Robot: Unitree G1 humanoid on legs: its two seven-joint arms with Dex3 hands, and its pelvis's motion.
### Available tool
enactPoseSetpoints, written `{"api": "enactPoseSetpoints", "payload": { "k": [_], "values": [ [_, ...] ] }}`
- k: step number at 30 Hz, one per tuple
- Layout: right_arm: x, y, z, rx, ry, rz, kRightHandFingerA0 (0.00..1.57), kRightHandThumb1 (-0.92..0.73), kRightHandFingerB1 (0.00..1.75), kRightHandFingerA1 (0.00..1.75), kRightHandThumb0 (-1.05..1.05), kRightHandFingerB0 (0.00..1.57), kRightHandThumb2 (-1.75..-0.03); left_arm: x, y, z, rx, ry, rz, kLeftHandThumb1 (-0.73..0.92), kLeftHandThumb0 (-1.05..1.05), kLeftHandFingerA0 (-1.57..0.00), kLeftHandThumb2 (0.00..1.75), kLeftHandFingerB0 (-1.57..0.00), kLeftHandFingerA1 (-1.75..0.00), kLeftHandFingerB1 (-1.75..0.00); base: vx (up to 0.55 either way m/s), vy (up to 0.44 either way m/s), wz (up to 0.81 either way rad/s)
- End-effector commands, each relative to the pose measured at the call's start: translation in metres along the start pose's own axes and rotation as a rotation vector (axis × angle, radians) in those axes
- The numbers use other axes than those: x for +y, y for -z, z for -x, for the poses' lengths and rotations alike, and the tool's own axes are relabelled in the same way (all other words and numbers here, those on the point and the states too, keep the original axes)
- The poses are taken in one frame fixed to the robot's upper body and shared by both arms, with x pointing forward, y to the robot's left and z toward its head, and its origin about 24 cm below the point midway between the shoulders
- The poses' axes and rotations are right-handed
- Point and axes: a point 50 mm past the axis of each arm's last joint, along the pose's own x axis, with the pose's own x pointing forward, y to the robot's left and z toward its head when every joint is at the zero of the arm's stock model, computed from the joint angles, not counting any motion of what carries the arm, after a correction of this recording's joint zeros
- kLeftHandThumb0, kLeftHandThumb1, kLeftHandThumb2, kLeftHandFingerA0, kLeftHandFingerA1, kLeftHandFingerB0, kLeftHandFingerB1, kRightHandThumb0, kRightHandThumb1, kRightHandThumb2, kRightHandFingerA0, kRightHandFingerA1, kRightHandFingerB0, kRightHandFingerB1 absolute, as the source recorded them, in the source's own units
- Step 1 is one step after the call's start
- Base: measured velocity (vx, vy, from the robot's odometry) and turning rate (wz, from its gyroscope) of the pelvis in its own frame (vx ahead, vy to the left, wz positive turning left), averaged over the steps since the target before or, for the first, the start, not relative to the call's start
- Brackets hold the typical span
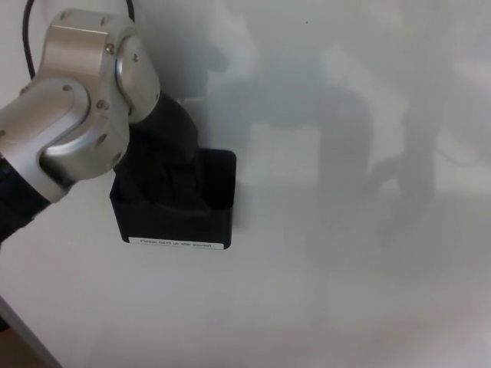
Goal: A magnetic marker holder is on the left hand side of the white board, the robot put the index and middle finger into the opening of the container and pull off the magnetic holder and hand it to a human on the left hand side.
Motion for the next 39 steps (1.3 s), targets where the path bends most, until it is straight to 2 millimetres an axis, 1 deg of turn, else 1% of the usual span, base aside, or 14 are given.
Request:
{"api": "enactPoseSetpoints", "payload": {
  "k": [1, 2, 3, 6, 7, 8, 23, 24, 31, 32, 33, 37, 38, 39],
  "values": [
    [-0.006, 0.002, 0.002, -0.001, 0.007, 0.003, 0.59, -0.57, 0.41, 0.58, -0.61, 0.17, -0.84, -0.003, 0.006, -0.003, 0.045, 0.008, -0.046, 0.92, -0.97, -0.35, 0.7, -0.01, -0.42, -0.22, 0.0, 0.0, 0.0],
    [-0.006, 0.002, 0.002, -0.001, 0.006, 0.003, 0.59, -0.57, 0.41, 0.58, -0.61, 0.17, -0.84, -0.003, 0.006, -0.003, 0.045, 0.008, -0.046, 0.92, -0.97, -0.35, 0.7, -0.01, -0.42, -0.22, 0.0, 0.0, 0.0],
    [-0.006, 0.002, 0.002, 0.001, 0.008, 0.004, 0.58, -0.57, 0.41, 0.58, -0.6, 0.18, -0.84, -0.004, 0.007, -0.008, 0.002, 0.038, -0.008, 0.78, -0.95, 0.0, 1.12, 0.0, -0.07, -0.06, 0.0, 0.0, 0.0],
    [-0.006, 0.002, 0.001, 0.004, 0.009, 0.005, 0.58, -0.57, 0.41, 0.58, -0.6, 0.18, -0.84, -0.006, 0.007, -0.015, -0.064, 0.086, 0.051, 0.78, -0.95, 0.0, 1.12, 0.0, -0.07, -0.06, 0.0, 0.0, 0.0],
    [-0.006, 0.002, 0.001, 0.004, 0.008, 0.006, 0.58, -0.57, 0.41, 0.57, -0.6, 0.17, -0.83, -0.007, 0.008, -0.015, -0.054, 0.069, 0.054, 0.69, -0.89, -0.08, 1.11, 0.0, -0.48, -0.16, 0.0, 0.0, 0.0],
    [-0.006, 0.002, 0.001, 0.0, 0.008, 0.009, 0.58, -0.57, 0.41, 0.58, -0.59, 0.18, -0.83, -0.008, 0.009, -0.017, -0.042, 0.054, 0.051, 0.7, -0.89, -0.17, 1.11, 0.0, -0.52, -0.15, 0.0, 0.0, 0.0],
    [-0.006, 0.001, 0.0, -0.003, 0.008, -0.005, 0.59, -0.56, 0.4, 0.58, -0.6, 0.17, -0.83, -0.014, 0.002, -0.032, -0.088, 0.111, 0.065, 0.7, -0.93, -0.13, 1.09, -0.03, -0.46, -0.24, 0.0, 0.0, 0.0],
    [-0.006, 0.0, -0.001, -0.005, 0.006, -0.004, 0.58, -0.56, 0.4, 0.58, -0.61, 0.17, -0.83, -0.016, 0.003, -0.035, -0.107, 0.125, 0.095, 0.69, -0.9, -0.04, 1.07, -0.08, -0.28, -0.25, 0.0, 0.0, 0.0],
    [-0.006, -0.001, -0.002, -0.012, 0.003, 0.005, 0.58, -0.56, 0.4, 0.58, -0.61, 0.17, -0.83, -0.022, 0.006, -0.044, -0.143, 0.142, 0.163, 0.68, -0.91, -0.04, 1.04, -0.12, -0.28, -0.3, 0.0, 0.0, 0.0],
    [-0.006, -0.002, -0.003, -0.013, 0.005, -0.004, 0.58, -0.56, 0.4, 0.58, -0.58, 0.18, -0.82, -0.023, 0.005, -0.048, -0.154, 0.149, 0.138, 0.63, -0.9, -0.08, 0.99, -0.08, -0.3, -0.11, 0.0, 0.0, 0.0],
    [-0.006, -0.003, -0.003, -0.014, 0.007, -0.005, 0.6, -0.55, 0.4, 0.58, -0.58, 0.18, -0.82, -0.024, 0.003, -0.052, -0.149, 0.137, 0.128, 0.5, -0.66, -0.41, 0.79, -0.07, -0.7, -0.31, 0.0, 0.0, 0.0],
    [-0.006, -0.003, -0.004, -0.015, 0.01, -0.004, 0.6, -0.55, 0.4, 0.58, -0.58, 0.18, -0.82, -0.025, 0.001, -0.057, -0.139, 0.114, 0.119, 0.5, -0.66, -0.41, 0.79, -0.07, -0.7, -0.31, 0.0, 0.0, 0.0],
    [-0.006, -0.003, -0.004, -0.016, 0.009, 0.002, 0.58, -0.57, 0.4, 0.59, -0.61, 0.17, -0.84, -0.028, 0.0, -0.061, -0.154, 0.08, 0.072, 0.67, -0.16, -1.07, 0.62, -0.72, -0.59, -0.44, 0.0, 0.0, 0.0],
    [-0.006, -0.003, -0.004, -0.016, 0.008, 0.006, 0.58, -0.57, 0.4, 0.59, -0.61, 0.17, -0.84, -0.031, -0.001, -0.063, -0.166, 0.053, 0.038, 0.67, -0.16, -1.07, 0.62, -0.72, -0.59, -0.44, 0.0, 0.0, 0.0]
  ]
}}
